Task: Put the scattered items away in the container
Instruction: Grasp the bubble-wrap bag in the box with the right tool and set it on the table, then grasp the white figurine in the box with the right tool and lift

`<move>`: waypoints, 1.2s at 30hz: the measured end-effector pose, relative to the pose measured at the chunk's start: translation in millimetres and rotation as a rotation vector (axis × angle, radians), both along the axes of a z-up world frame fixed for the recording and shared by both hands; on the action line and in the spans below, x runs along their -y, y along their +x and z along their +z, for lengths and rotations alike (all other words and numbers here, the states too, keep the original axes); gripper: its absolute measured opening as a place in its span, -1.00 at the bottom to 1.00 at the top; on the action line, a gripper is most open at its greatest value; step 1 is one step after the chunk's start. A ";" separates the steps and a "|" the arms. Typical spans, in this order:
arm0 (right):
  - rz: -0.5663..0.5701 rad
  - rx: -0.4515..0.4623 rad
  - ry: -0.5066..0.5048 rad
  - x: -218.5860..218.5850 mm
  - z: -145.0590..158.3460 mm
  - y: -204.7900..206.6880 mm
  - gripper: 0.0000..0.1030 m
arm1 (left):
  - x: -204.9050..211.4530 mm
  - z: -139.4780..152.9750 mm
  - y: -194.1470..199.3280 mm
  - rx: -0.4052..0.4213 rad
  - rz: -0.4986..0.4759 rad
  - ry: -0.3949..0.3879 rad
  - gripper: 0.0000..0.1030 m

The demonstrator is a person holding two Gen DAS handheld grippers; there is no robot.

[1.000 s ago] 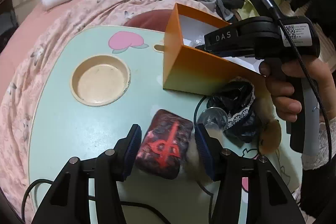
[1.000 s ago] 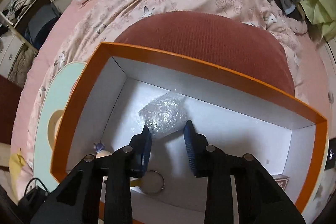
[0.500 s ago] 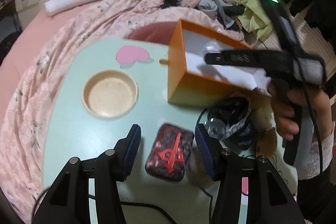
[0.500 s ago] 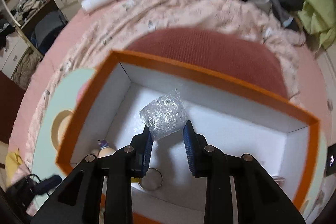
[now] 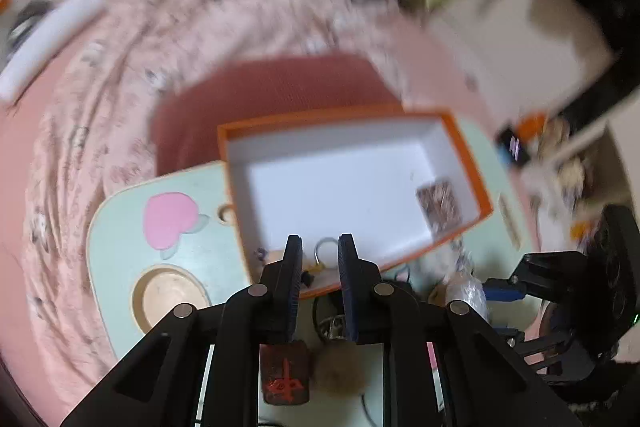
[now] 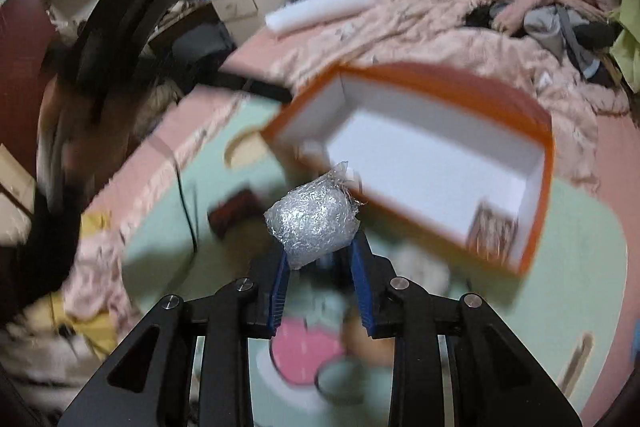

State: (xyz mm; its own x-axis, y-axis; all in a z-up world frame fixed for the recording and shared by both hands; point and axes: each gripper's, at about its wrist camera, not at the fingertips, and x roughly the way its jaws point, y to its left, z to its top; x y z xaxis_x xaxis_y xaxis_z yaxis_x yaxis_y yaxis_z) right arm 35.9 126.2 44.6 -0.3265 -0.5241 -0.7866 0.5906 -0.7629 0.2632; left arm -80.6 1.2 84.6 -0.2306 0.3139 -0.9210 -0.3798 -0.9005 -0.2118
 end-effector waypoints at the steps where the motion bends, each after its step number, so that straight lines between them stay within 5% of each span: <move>1: -0.009 0.007 0.004 -2.5 -5.4 3.3 -0.40 | -5.9 -5.1 -5.0 0.027 -0.007 -0.037 -0.65; 8: -0.106 0.006 -0.031 -16.4 -18.3 1.3 -0.34 | -33.8 -43.1 -26.1 0.221 -0.024 -0.201 -0.51; 10: -0.110 0.000 -0.053 -19.4 -14.8 1.8 -0.30 | -38.6 -47.2 -29.4 0.239 -0.015 -0.240 -0.18; 14: -0.113 -0.013 -0.079 -27.1 -12.7 4.6 -0.24 | -46.8 -57.6 -33.5 0.259 0.002 -0.266 -0.09; 19: -0.133 -0.001 -0.108 -36.9 -15.6 3.8 -0.24 | -53.1 -49.4 -34.8 0.234 0.000 -0.149 -0.10; 25: -0.069 0.001 -0.187 -34.2 12.3 -18.3 -0.24 | -6.7 35.4 -7.6 -0.081 0.148 0.038 0.06; 30: 0.000 0.194 -0.141 7.8 4.4 -82.8 -0.24 | 52.5 51.6 41.2 -0.224 0.289 0.112 0.25; 36: 0.054 0.492 -0.042 70.6 -39.7 -147.9 -0.24 | 96.8 10.2 75.5 -0.136 0.385 0.176 0.25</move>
